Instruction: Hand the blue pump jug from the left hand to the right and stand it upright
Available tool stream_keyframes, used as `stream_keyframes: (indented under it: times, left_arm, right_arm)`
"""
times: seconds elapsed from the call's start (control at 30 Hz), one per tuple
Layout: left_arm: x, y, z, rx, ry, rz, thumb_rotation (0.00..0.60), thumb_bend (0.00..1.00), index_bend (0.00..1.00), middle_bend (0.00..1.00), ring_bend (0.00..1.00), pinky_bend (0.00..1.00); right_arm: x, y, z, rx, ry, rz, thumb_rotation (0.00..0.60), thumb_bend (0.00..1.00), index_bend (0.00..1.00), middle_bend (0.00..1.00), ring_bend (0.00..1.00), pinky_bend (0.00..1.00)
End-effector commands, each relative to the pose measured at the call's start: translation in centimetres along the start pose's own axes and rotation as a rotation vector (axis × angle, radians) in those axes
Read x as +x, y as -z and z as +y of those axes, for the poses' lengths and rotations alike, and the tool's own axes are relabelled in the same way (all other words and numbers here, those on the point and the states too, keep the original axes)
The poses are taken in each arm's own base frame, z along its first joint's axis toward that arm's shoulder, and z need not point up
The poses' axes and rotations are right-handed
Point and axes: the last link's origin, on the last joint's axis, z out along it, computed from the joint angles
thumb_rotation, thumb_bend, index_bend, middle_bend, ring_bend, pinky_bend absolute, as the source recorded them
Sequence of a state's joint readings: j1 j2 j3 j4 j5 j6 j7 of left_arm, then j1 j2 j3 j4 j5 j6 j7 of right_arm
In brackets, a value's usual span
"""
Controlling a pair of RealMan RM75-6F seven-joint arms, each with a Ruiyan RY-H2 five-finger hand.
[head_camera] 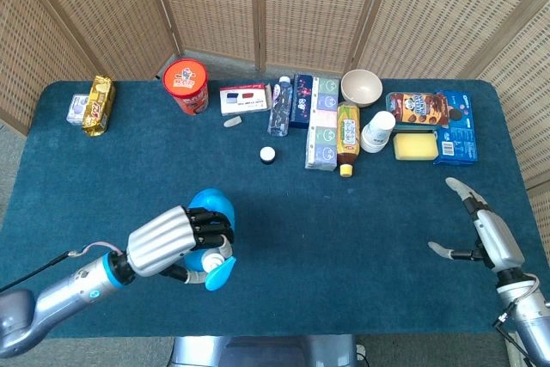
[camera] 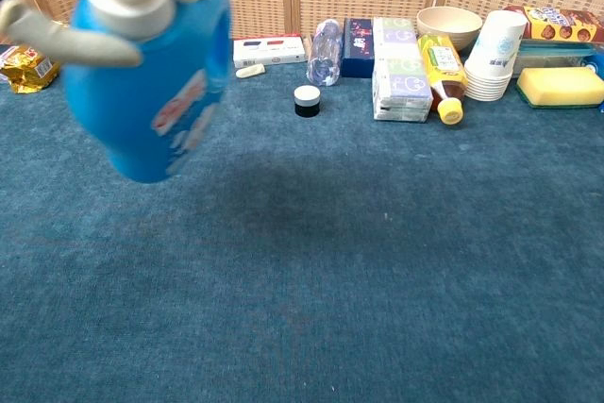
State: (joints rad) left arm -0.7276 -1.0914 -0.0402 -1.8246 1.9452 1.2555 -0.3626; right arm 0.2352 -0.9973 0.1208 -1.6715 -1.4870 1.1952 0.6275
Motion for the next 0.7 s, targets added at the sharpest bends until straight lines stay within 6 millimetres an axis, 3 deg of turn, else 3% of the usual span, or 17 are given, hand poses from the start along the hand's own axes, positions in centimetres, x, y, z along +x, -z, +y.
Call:
stream_keyframes:
  times: [0.03,0.37,0.7]
  left_arm:
    - [0.0,-2.0,-0.1,-0.028,0.057,0.008,0.6,0.41,0.69,0.63,0.51,0.68]
    - [-0.5,-6.6,1.7,-0.12,0.157,0.078,0.6,0.41,0.69,0.63,0.51,0.68]
    - [-1.5,-9.4,3.8,-0.135,0.23,0.106,0.6,0.41,0.69,0.63,0.51,0.68]
  right_arm:
    - [0.0,-1.2,-0.6,0.02,-0.072,-0.021,0.6,0.0,0.0,0.0,0.0,0.0]
    - [-1.3,-3.3,-2.6,0.114,-0.219,-0.12,0.6,0.0,0.0,0.0,0.0,0.0]
    - [-2.7,-5.0,-4.6,0.206,-0.277,-0.195,0.6,0.0,0.0,0.0,0.0,0.0]
